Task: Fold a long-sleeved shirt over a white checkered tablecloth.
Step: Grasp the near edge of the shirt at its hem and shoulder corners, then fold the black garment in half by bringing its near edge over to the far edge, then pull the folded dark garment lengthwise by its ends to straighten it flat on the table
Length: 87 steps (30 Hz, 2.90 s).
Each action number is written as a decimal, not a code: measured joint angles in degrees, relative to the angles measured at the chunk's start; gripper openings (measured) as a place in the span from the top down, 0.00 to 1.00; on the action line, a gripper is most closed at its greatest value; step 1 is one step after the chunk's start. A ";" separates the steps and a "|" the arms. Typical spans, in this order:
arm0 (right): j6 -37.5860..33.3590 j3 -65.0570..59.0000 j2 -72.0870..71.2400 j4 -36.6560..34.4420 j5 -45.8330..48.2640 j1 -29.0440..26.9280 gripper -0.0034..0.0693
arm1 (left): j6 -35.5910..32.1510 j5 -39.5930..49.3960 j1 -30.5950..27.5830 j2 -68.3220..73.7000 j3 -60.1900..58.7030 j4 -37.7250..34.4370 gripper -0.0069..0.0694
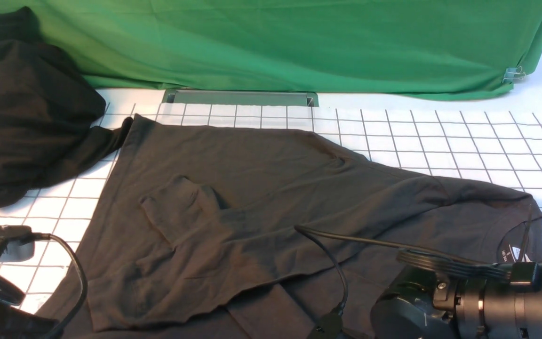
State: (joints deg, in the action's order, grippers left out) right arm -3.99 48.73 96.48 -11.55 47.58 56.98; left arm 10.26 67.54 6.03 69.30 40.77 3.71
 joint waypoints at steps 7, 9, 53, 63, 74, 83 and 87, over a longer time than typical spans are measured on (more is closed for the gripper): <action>0.40 -0.06 -3.22 0.83 1.05 0.00 0.91 | -1.84 1.40 0.00 -0.76 0.62 -1.05 0.89; 0.80 -0.06 -4.79 0.83 1.79 0.00 0.91 | -1.91 1.40 0.00 -1.67 0.91 -1.15 0.89; -10.56 61.30 27.15 7.01 10.97 -38.26 0.91 | 0.04 1.75 -4.18 64.50 91.37 -4.44 0.89; -10.01 63.99 32.05 8.05 4.59 -38.26 0.55 | 0.24 -3.61 -4.41 68.74 93.16 -0.38 0.56; -8.83 64.00 21.96 9.31 19.71 -38.93 0.73 | -3.26 1.64 -4.45 63.71 97.89 -7.23 0.34; -9.20 52.16 12.48 7.03 21.49 -47.15 0.95 | -12.17 1.57 0.60 50.19 81.83 -14.80 0.90; -9.26 40.53 10.03 6.83 20.59 -52.03 0.77 | -12.86 0.87 6.55 44.97 64.50 -11.97 0.92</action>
State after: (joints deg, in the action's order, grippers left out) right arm -13.25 89.26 106.51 -4.72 68.17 4.95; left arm -2.60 68.42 12.58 114.27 105.27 -8.26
